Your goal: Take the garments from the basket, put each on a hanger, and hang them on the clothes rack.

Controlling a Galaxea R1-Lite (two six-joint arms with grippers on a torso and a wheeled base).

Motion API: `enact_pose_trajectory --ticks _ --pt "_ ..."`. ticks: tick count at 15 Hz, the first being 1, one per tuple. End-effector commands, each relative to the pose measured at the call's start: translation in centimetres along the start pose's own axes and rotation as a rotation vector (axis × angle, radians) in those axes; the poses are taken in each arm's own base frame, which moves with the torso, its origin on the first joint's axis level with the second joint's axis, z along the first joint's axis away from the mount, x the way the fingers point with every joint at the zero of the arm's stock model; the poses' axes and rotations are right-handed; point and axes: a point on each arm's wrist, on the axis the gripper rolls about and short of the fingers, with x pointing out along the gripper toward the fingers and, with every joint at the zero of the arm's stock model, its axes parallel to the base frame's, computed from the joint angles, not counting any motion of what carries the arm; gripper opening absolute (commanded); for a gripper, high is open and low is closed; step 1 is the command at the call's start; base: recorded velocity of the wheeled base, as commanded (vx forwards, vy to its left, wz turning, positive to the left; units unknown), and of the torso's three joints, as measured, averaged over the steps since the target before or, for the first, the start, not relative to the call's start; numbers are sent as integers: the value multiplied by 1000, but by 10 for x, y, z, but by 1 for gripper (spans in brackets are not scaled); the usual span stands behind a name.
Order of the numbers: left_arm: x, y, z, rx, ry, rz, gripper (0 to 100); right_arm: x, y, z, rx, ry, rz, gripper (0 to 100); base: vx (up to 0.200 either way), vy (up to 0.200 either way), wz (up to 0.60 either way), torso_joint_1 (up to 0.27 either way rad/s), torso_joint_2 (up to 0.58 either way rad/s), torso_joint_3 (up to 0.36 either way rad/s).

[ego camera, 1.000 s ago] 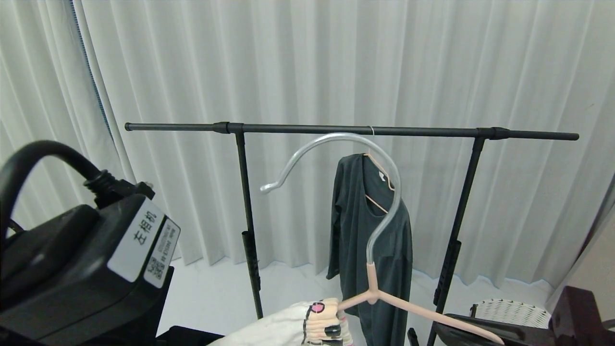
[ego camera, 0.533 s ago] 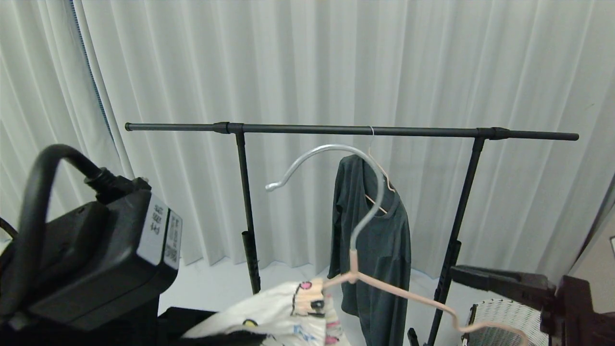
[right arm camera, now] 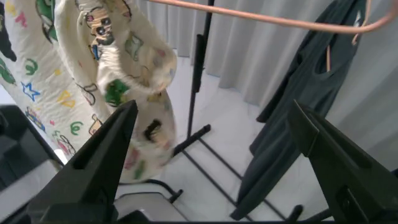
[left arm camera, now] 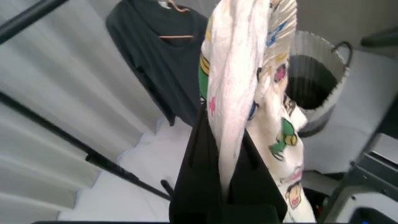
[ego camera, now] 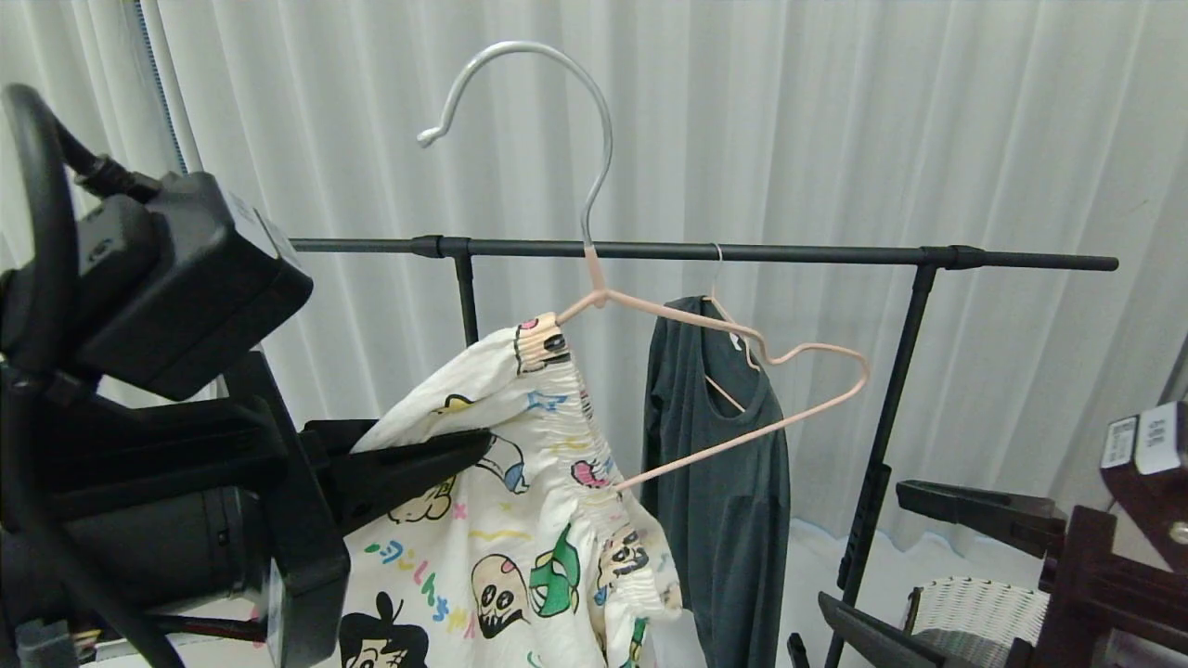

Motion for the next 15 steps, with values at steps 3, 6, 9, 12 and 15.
enact_pose_trajectory --ticks 3,6,9,12,15 --pt "-2 3 10 -5 -57 19 0 45 13 6 56 60 -19 100 0 0 0 0 0 0" --pt "-4 4 14 -2 -79 21 0 77 23 7 62 46 -22 100 0 0 0 0 0 0" --pt "-4 4 15 0 -80 20 0 92 35 8 57 39 5 100 0 0 0 0 0 0" --pt "-4 4 16 -2 -85 21 0 88 50 2 53 58 61 100 0 0 0 0 0 0" --pt "-3 5 20 -5 -113 29 0 91 53 -2 51 77 56 100 0 0 0 0 0 0"
